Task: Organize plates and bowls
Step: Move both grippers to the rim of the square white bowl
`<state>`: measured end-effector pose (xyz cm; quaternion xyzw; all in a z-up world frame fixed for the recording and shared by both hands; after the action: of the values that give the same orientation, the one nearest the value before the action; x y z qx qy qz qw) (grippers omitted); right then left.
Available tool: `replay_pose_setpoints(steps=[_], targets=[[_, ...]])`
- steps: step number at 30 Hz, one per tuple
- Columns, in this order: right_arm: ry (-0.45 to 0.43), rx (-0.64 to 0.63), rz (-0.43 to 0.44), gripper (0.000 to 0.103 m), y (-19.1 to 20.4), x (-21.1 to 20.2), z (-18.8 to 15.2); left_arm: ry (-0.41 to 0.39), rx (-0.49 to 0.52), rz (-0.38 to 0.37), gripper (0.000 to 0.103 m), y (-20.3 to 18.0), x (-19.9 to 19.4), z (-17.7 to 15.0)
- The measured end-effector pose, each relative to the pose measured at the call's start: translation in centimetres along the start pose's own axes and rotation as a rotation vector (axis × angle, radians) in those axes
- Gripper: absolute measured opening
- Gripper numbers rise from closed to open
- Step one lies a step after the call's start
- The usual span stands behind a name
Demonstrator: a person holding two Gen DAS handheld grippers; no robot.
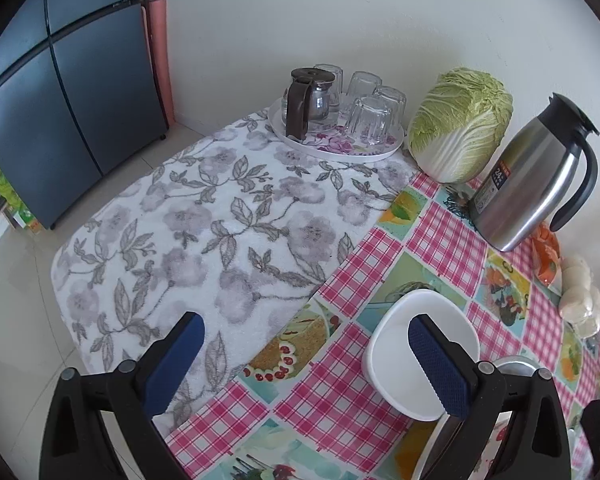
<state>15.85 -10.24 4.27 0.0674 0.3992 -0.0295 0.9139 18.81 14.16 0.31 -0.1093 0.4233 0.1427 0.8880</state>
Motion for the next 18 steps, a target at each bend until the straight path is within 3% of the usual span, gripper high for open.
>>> replay_pose_setpoints(steps=[4, 7, 13, 17, 18], targets=[[0.051, -0.045, 0.021, 0.094, 1.4, 1.0, 0.5, 0.041, -0.073, -0.045, 0.103, 1.0, 0.9, 0.0], [0.069, -0.108, -0.015, 0.094, 2.7, 1.7, 0.6, 0.061, -0.097, -0.058, 0.103, 1.4, 1.6, 0.0], [0.114, -0.08, -0.021, 0.093, 3.0, 3.6, 1.2, 0.091, -0.095, -0.073, 0.098, 1.3, 2.8, -0.2], [0.146, -0.1, -0.029, 0.076, 3.9, 5.2, 1.3, 0.124, -0.094, -0.092, 0.094, 0.8, 4.0, -0.6], [0.159, -0.096, -0.023, 0.076, 4.1, 5.6, 1.3, 0.136, -0.097, -0.1, 0.092, 0.7, 4.4, -0.7]])
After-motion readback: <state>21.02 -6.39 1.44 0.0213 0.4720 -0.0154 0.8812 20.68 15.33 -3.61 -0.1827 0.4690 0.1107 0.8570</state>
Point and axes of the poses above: each gripper's, at about its wrist camera, not at the fingertips, and x roughly the way its jaws point, y to its left, z to its top, the point moved 1 cm from there along x, roughly the way its jaws point, and after that the axes turned 6 degrees about -y, right-handed, at the moved point
